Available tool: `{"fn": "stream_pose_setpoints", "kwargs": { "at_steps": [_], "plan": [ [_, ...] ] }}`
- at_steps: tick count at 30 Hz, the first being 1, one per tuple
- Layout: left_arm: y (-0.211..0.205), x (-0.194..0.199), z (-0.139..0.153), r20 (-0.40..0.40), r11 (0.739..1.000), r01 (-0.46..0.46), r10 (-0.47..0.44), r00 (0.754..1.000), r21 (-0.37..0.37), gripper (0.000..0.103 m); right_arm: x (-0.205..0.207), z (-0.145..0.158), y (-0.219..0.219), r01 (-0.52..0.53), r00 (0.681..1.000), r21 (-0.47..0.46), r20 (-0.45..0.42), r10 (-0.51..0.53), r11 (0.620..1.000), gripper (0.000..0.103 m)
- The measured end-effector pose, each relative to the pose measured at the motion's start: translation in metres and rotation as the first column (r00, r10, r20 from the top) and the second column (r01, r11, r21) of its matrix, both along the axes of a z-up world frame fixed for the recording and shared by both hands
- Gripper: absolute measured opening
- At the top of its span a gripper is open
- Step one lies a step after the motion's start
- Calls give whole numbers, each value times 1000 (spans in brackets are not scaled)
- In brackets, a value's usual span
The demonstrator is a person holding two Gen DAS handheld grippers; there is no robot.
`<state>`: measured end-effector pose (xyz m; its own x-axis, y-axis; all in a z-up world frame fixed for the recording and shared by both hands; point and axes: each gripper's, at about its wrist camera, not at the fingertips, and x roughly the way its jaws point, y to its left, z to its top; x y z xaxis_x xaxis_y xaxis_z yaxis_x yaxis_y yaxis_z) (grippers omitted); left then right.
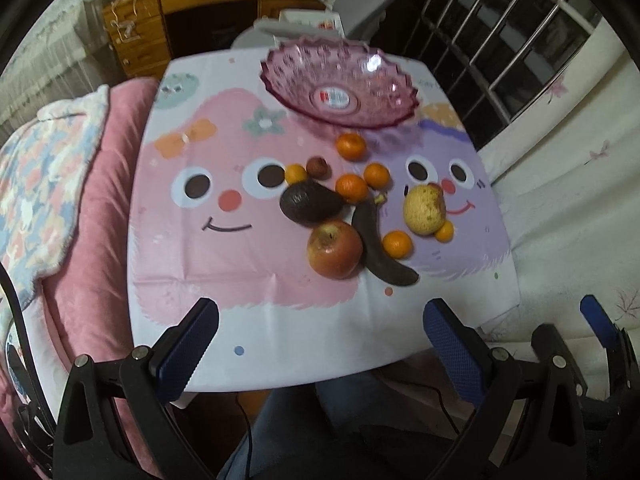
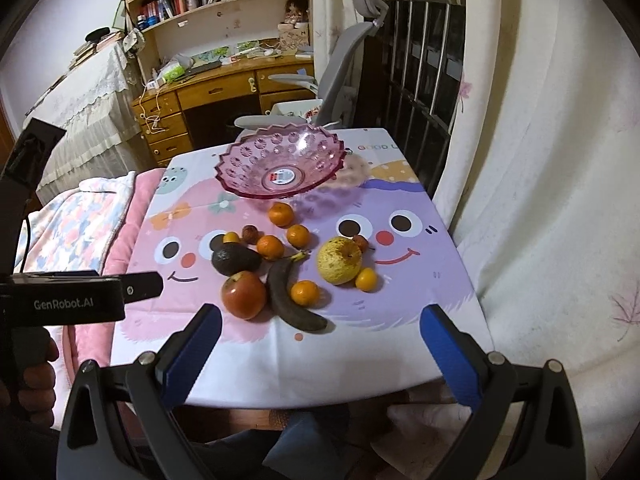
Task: Organize fruits
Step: 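Move the left tool to the red apple while the right tool moves to the yellow pear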
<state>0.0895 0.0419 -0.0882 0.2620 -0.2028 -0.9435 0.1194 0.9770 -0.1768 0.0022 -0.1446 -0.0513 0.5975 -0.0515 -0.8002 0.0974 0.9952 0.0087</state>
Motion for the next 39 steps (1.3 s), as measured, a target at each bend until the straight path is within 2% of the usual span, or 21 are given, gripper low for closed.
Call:
{"fn": "stream_pose_setpoints", "kwargs": {
  "at_steps": [5, 10, 15, 18, 23, 27, 32, 34, 39],
  "plan": [
    [-12, 23, -28, -87, 1000, 10, -11, 996, -18, 101, 23, -20, -13, -8, 1000, -19, -9, 8, 1000, 100],
    [-19, 47, -64, -199, 998, -35, 24, 980, -49, 101, 53, -44, -23, -70, 997, -45, -28, 69, 997, 100],
    [-25, 70, -106, -295, 994, -86, 63, 954, -67, 100, 87, -77, -34, -115, 990, -47, -93, 110, 992, 100],
    [-28, 81, -130, -353, 991, -123, 94, 931, -60, 97, 105, -98, -43, -116, 985, -18, -134, 113, 993, 100],
    [-28, 95, -158, -413, 984, -168, 131, 901, -55, 95, 133, -136, -63, -79, 970, 63, -224, 91, 995, 96],
    [-29, 104, -175, -458, 979, -195, 145, 877, -62, 92, 152, -160, -71, -69, 958, 94, -270, 92, 993, 95],
    [-32, 114, -190, -492, 975, -212, 154, 857, -64, 90, 168, -178, -73, -86, 944, 128, -307, 122, 988, 95],
    [-34, 118, -196, -506, 975, -210, 149, 849, -66, 83, 173, -183, -72, -92, 939, 142, -318, 134, 986, 95],
    [-45, 124, -208, -528, 980, -197, 144, 837, -44, 78, 185, -196, -67, -116, 922, 158, -350, 166, 981, 89]
  ]
}}
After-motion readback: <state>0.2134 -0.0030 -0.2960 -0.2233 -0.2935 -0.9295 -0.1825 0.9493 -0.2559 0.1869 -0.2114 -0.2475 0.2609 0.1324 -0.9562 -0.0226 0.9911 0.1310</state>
